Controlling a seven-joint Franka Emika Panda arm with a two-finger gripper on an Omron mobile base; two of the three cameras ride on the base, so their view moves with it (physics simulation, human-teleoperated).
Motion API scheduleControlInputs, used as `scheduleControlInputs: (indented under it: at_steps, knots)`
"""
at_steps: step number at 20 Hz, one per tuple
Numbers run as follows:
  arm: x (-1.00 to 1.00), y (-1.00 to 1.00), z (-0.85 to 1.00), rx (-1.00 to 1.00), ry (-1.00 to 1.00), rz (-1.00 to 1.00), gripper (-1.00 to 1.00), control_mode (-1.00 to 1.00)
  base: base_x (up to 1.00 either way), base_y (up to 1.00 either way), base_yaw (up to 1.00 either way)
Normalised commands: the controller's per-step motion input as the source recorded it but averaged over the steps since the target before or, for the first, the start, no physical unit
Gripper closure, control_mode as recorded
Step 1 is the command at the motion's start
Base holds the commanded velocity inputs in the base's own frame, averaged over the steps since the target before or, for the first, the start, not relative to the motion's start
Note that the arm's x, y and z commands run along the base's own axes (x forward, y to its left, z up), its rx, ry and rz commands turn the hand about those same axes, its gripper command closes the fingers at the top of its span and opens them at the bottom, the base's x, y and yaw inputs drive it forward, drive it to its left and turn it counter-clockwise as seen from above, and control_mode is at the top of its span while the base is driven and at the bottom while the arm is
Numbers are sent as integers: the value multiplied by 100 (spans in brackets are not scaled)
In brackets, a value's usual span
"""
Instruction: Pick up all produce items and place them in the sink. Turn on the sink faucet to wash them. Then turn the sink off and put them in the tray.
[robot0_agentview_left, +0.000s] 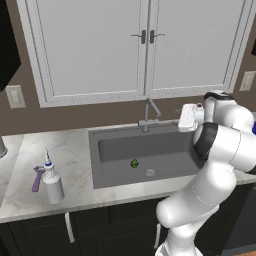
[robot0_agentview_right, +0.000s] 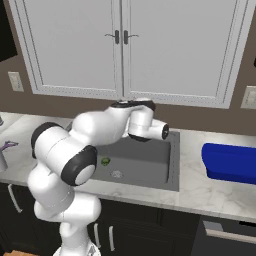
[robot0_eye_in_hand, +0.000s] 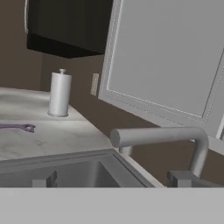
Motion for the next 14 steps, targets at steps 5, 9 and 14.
scheduleControlInputs:
  at_steps: [5,9,14]
  knots:
    - [22,7,-15,-4,0,0,-100,-100,0,0,0]
    - [20,8,-9,-1,0,0,-100,-100,0,0,0]
    - [10,7,-4,0,0,0,-100,-100,0,0,0]
